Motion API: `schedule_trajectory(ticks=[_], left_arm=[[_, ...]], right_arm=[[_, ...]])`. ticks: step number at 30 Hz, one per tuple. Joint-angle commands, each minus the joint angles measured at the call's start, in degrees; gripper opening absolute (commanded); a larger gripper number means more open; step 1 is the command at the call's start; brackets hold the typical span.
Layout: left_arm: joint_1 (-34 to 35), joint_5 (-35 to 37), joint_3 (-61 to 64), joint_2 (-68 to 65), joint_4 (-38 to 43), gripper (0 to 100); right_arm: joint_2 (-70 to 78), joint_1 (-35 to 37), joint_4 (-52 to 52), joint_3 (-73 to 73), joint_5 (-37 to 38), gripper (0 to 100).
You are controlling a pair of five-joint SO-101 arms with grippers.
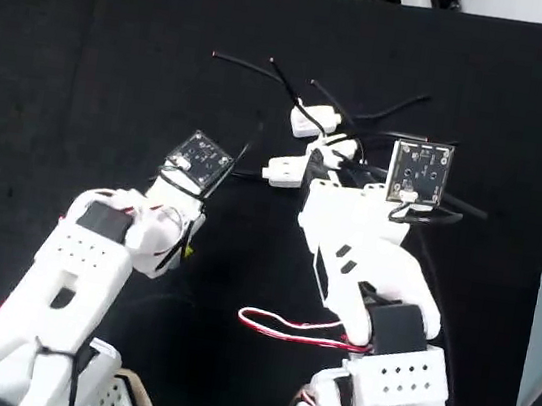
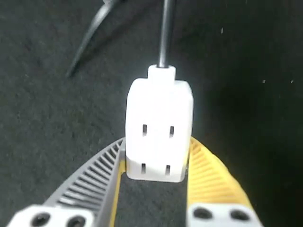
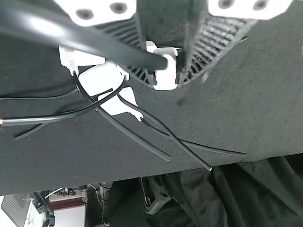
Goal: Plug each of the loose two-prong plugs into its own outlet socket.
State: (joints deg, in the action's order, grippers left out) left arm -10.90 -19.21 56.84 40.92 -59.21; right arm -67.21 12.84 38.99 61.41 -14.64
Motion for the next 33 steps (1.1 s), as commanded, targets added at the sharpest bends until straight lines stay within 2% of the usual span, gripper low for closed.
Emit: schedule_trajectory(ticks=[1,10,15,17,21,24,28,33], left_arm=[[-0.66,0.7,-8.57,-9.49,1.32,3],[-1.8,0.7,-18.68,-28.57,1.41,3],[-6.11,0.53,-18.86,-32.09,0.44,4],[-6.99,0.7,-19.56,-32.09,-1.41,9],[-5.58,3.96,-21.49,-29.71,-4.22,20],[-4.44,4.31,-21.58,-25.58,-5.54,24],[-3.82,4.57,-21.58,-17.76,-9.49,25],[0.66,4.66,-20.0,-7.65,-12.84,25]], right_arm=[[-0.4,0.53,-0.26,-0.57,0.62,1.1],[-0.4,0.53,-0.26,-0.57,0.62,1.1],[-0.4,0.53,0.0,-0.57,0.62,1.1],[-0.4,0.53,0.09,-0.57,0.62,1.1],[-0.4,0.53,0.09,-0.48,0.62,1.1],[-0.4,0.53,0.18,-0.48,0.62,1.1],[-0.4,0.62,1.49,-0.75,0.62,1.1],[-0.4,2.2,3.96,-1.01,0.97,1.1]])
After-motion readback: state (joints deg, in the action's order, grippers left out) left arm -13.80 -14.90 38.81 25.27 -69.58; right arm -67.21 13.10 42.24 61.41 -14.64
